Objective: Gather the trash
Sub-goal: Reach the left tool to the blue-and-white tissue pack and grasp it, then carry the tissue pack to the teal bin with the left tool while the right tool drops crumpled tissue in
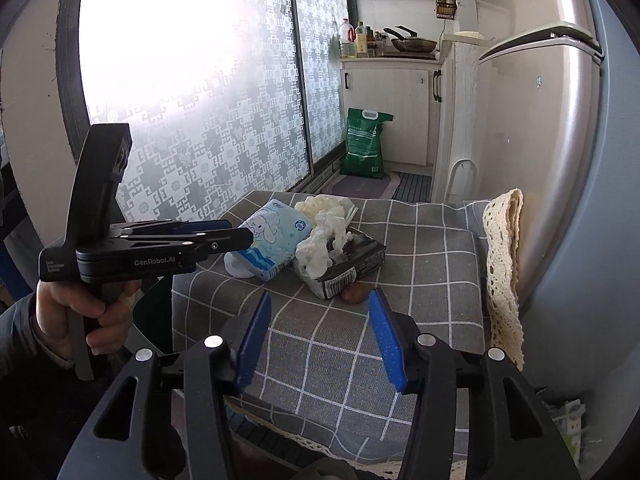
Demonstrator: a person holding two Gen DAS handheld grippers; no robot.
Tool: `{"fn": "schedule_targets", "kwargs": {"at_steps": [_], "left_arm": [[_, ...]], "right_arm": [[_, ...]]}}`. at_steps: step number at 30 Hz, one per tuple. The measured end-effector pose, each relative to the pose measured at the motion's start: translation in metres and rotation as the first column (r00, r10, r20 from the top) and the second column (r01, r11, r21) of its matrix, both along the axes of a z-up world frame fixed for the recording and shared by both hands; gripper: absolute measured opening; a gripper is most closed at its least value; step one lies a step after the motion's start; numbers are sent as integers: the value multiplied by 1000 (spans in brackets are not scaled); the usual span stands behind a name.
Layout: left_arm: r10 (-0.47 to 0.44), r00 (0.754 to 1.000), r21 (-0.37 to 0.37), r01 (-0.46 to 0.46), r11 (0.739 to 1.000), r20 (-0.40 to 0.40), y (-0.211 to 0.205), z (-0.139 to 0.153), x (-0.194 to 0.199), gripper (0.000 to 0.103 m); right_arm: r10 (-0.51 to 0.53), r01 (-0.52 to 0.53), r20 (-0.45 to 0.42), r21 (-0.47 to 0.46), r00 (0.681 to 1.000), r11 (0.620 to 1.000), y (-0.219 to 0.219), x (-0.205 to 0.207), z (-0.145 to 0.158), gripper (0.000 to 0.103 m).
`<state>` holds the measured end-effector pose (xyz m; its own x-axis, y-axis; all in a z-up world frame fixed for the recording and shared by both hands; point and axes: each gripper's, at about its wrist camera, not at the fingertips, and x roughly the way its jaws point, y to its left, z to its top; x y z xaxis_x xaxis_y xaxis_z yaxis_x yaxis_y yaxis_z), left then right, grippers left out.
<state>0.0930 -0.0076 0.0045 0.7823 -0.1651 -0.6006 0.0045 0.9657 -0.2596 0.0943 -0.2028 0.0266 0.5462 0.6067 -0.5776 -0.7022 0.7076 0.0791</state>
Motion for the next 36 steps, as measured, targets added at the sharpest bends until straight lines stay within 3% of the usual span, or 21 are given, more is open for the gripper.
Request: {"fn": "schedule_targets", "kwargs": {"at_steps": [3, 8, 10, 11, 12, 18, 30, 36], "left_arm": [[-2, 1000, -31, 1, 1000, -25, 4, -7, 6, 49], [-38, 999, -102, 35, 994, -33, 10, -11, 10, 49], [-46, 998, -103, 43, 994, -31, 10, -11, 10, 44], [-44, 998, -98, 40, 994, -33, 10, -11, 10, 36], [-43, 998, -88, 40, 995, -36, 10, -11, 10, 21], [-64, 998, -83, 62, 995, -22, 12, -9, 7, 12], [-82, 988, -121, 98, 988, 128, 23, 12, -23, 10], [-71, 975, -147, 104, 984, 211, 39, 24, -42, 10]], "right_arm": [[6, -6, -10, 6, 1000, 1000, 4, 5, -3, 50], [29, -30, -27, -4, 999, 1000, 17, 13, -7, 39], [38, -38, -23, -4, 999, 999, 23, 15, -6, 39], [39, -39, -19, -2, 999, 999, 26, 16, -5, 39], [38, -38, -14, -2, 999, 999, 29, 17, -4, 39], [22, -22, 2, -33, 1000, 999, 40, 23, -6, 39], [-39, 38, -8, -81, 999, 996, 63, 43, -16, 39], [-84, 78, -29, -148, 996, 986, 80, 53, -24, 21]]}}
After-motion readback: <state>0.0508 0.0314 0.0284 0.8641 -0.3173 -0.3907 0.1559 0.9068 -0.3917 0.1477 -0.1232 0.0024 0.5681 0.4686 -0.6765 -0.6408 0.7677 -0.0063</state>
